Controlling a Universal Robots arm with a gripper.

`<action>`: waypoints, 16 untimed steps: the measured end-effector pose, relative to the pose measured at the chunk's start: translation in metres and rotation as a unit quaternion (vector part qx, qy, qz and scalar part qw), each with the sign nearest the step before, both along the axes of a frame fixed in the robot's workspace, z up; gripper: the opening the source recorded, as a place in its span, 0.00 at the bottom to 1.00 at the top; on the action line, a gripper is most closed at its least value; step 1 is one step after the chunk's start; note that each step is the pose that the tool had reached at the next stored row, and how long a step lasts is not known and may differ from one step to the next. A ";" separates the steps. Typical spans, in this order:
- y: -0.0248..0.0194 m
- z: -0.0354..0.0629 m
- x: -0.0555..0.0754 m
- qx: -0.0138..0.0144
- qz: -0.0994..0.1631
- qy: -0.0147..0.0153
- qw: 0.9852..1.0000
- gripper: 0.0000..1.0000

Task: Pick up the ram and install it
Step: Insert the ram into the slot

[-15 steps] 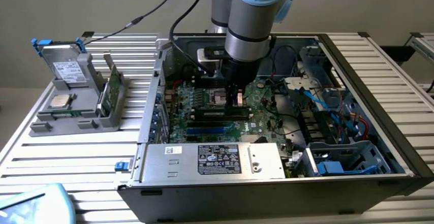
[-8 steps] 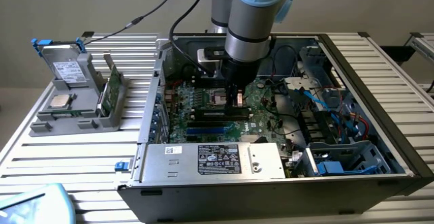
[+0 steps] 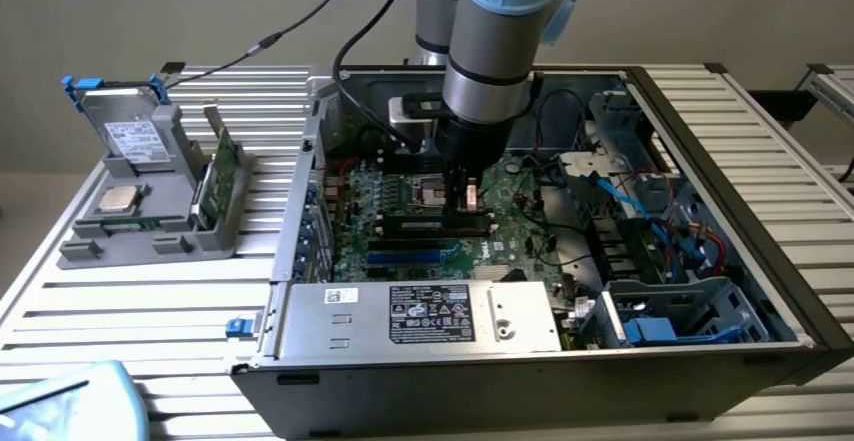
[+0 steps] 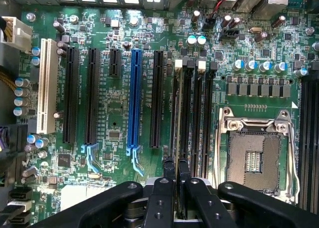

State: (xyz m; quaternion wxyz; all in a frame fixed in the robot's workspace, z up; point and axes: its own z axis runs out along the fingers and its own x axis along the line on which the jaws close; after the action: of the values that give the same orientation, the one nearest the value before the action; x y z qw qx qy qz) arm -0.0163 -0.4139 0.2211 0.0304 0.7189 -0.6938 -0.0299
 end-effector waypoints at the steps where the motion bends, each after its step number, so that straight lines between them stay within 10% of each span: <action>1: 0.0000 -0.0003 0.000 0.000 0.000 0.000 1.000 0.14; 16: 0.0002 -0.0006 0.000 0.000 -0.001 0.001 1.000 0.28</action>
State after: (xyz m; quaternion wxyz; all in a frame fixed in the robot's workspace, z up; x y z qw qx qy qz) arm -0.0163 -0.4137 0.2204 0.0312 0.7179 -0.6948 -0.0303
